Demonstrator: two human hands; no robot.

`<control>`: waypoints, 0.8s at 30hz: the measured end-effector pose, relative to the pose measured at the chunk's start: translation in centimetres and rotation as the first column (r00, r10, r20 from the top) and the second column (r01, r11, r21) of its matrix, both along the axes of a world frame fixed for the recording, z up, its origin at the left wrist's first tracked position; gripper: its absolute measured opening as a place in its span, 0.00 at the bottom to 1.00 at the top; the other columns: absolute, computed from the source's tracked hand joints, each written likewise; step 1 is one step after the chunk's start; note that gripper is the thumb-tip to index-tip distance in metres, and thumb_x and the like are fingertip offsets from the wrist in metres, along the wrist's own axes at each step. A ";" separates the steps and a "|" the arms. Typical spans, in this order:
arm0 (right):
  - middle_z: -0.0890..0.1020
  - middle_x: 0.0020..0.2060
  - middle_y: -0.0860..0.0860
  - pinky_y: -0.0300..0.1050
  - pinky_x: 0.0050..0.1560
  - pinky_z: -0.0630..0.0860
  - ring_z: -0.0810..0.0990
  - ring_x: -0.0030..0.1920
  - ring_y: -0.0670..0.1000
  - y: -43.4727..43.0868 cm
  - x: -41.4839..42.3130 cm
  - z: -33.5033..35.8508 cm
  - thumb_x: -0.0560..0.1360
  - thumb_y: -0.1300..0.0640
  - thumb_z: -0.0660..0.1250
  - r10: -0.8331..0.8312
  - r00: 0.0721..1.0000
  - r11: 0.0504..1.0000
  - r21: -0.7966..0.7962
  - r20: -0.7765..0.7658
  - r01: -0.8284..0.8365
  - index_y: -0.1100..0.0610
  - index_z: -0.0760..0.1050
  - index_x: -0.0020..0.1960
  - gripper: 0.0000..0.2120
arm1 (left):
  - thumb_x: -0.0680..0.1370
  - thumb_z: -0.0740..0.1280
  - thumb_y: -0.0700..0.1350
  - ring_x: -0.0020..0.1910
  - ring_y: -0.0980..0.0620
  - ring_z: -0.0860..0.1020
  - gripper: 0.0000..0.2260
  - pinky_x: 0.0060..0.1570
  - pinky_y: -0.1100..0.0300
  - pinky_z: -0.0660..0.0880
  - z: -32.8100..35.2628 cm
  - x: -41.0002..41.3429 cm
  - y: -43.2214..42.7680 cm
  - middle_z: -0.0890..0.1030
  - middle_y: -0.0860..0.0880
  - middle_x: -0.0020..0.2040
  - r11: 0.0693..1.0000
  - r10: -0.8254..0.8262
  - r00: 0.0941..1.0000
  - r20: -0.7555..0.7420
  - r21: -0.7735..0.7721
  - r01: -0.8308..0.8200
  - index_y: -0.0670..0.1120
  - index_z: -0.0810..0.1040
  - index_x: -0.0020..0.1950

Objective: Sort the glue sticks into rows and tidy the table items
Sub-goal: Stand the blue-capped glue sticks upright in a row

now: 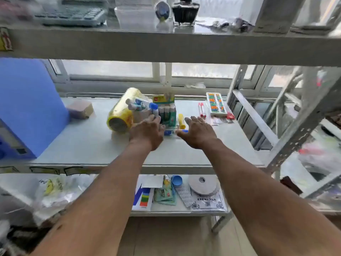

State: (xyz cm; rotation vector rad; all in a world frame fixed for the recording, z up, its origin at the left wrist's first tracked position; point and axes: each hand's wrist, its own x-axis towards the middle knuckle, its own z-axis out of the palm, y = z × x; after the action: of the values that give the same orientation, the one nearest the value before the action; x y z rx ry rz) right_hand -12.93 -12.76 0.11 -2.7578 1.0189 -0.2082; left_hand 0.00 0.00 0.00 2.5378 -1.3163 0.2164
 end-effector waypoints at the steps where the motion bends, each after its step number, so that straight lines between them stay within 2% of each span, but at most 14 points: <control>1: 0.66 0.74 0.55 0.55 0.72 0.60 0.61 0.74 0.56 -0.2 0.6 -0.6 0.76 0.37 0.59 -0.017 1.000 1.000 -0.006 -0.017 0.017 0.54 0.63 0.74 0.32 | 0.81 0.55 0.53 0.62 0.42 0.76 0.19 0.56 0.48 0.73 -0.4 0.7 -0.4 0.73 0.49 0.69 1.000 -0.028 0.999 0.019 0.007 0.028 0.49 0.70 0.69; 5: 0.70 0.70 0.55 0.53 0.69 0.66 0.64 0.73 0.57 -2.4 2.8 -4.3 0.77 0.46 0.62 -0.117 0.990 0.992 0.031 -0.076 0.120 0.55 0.68 0.70 0.24 | 0.81 0.58 0.50 0.53 0.45 0.79 0.11 0.51 0.49 0.74 -3.8 4.2 -2.9 0.79 0.49 0.55 0.971 -0.230 0.960 0.161 0.103 0.215 0.48 0.75 0.57; 10: 0.74 0.66 0.55 0.53 0.65 0.70 0.69 0.68 0.56 -4.6 5.0 -7.8 0.76 0.58 0.61 -0.153 0.985 0.984 0.079 -0.078 0.159 0.56 0.70 0.66 0.18 | 0.79 0.63 0.47 0.54 0.46 0.79 0.10 0.49 0.51 0.74 -6.4 5.9 -7.0 0.80 0.49 0.56 0.925 -0.369 0.902 0.225 0.178 0.334 0.48 0.76 0.60; 13: 0.75 0.64 0.55 0.53 0.64 0.71 0.70 0.67 0.57 -6.2 5.9 -9.1 0.75 0.59 0.63 -0.108 0.992 0.994 0.026 -0.066 0.110 0.56 0.72 0.65 0.18 | 0.79 0.64 0.47 0.54 0.45 0.78 0.10 0.49 0.52 0.73 -7.9 6.2 -8.8 0.81 0.49 0.55 0.919 -0.387 0.883 0.266 0.193 0.345 0.48 0.77 0.59; 16: 0.77 0.60 0.55 0.53 0.62 0.71 0.71 0.65 0.58 -7.7 6.0 -9.9 0.75 0.58 0.65 0.003 0.998 0.999 -0.047 -0.066 -0.006 0.55 0.74 0.63 0.16 | 0.78 0.65 0.50 0.54 0.45 0.78 0.11 0.50 0.52 0.73 -9.2 6.7 -9.7 0.81 0.48 0.54 0.930 -0.360 0.896 0.262 0.182 0.320 0.48 0.78 0.58; 18: 0.78 0.58 0.55 0.50 0.60 0.71 0.72 0.63 0.58 -8.4 5.8 -10.3 0.75 0.57 0.67 0.050 0.998 0.997 0.060 0.034 -0.052 0.56 0.76 0.61 0.15 | 0.77 0.66 0.51 0.53 0.45 0.77 0.12 0.49 0.52 0.72 -10.1 7.0 -10.1 0.81 0.48 0.53 0.927 -0.371 0.889 0.270 0.172 0.334 0.47 0.78 0.58; 20: 0.81 0.54 0.55 0.46 0.56 0.73 0.76 0.57 0.55 -8.9 5.2 -10.6 0.74 0.59 0.70 0.014 0.967 0.974 0.216 0.256 -0.071 0.58 0.79 0.59 0.14 | 0.76 0.68 0.50 0.51 0.44 0.77 0.13 0.48 0.51 0.73 -10.6 7.1 -10.2 0.82 0.46 0.52 0.925 -0.380 0.876 0.298 0.142 0.353 0.45 0.79 0.57; 22: 0.81 0.49 0.54 0.38 0.51 0.75 0.79 0.48 0.50 -8.6 4.3 -10.3 0.72 0.61 0.74 -0.145 0.841 0.914 0.397 0.522 -0.089 0.61 0.78 0.59 0.16 | 0.75 0.69 0.47 0.48 0.42 0.78 0.12 0.46 0.50 0.74 -10.8 6.9 -10.4 0.83 0.44 0.50 0.922 -0.381 0.862 0.334 0.068 0.381 0.43 0.79 0.55; 24: 0.81 0.47 0.53 0.34 0.48 0.78 0.80 0.45 0.46 -8.5 3.5 -10.0 0.70 0.62 0.76 -0.347 0.675 0.788 0.592 0.651 -0.166 0.62 0.77 0.60 0.19 | 0.74 0.69 0.45 0.45 0.40 0.79 0.12 0.44 0.48 0.76 -10.9 5.9 -11.2 0.83 0.41 0.47 0.912 -0.358 0.890 0.281 -0.098 0.398 0.40 0.79 0.53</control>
State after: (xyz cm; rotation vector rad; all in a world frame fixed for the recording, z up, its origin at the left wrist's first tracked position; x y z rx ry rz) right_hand -9.46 -21.27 -9.85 -1.7315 0.7870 -0.7850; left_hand 5.87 -11.21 -10.92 2.1222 -1.7868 0.5563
